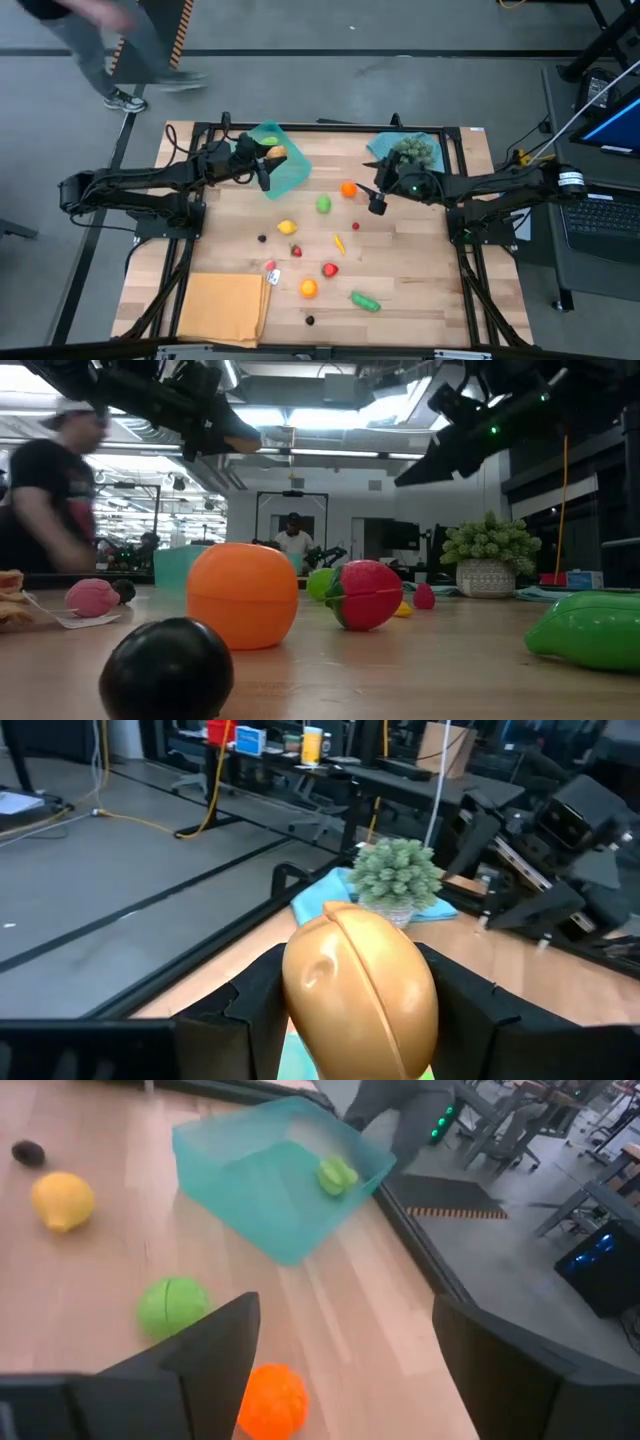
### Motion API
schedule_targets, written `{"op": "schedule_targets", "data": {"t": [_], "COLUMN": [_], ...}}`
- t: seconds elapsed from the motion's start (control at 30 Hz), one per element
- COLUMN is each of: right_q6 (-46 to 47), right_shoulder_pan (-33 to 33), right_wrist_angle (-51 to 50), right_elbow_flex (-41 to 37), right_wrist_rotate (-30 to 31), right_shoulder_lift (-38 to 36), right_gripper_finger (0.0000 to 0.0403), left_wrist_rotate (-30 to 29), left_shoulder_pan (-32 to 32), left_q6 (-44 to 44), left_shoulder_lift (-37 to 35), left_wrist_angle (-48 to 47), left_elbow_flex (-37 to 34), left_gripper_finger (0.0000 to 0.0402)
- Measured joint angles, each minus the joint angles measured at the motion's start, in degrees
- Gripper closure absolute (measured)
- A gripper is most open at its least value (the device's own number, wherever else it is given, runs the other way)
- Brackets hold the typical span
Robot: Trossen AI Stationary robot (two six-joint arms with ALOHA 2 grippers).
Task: Pick and placing Produce into tupperware
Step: Put the brown potato into the blue bin
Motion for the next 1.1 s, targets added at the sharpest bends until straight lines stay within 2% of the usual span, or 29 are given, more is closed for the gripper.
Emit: {"op": "schedule_targets", "data": {"t": [0.2, 0.83, 1.1], "right_q6": [2.7, 4.0, 5.9], "right_shoulder_pan": [0.1, 0.1, 0.1], "right_wrist_angle": [1.4, 2.2, 5.9], "right_elbow_flex": [-0.5, -0.4, -0.4], "right_wrist_rotate": [-2.0, -1.9, -2.7], "right_shoulder_lift": [0.4, 0.4, 0.4], "right_gripper_finger": [0.0104, 0.0104, 0.0104], "left_wrist_rotate": [0.0, 0.1, 0.1], "left_shoulder_pan": [2.0, 5.2, 6.2], "left_q6": [0.0, 0.2, 1.7], "left_shoulder_lift": [0.0, 0.0, 0.0], "left_wrist_angle": [-0.9, -5.6, -6.7], "left_elbow_flex": [0.0, 0.0, 0.0], "left_gripper_finger": [0.0228, 0.0228, 0.0228]}}
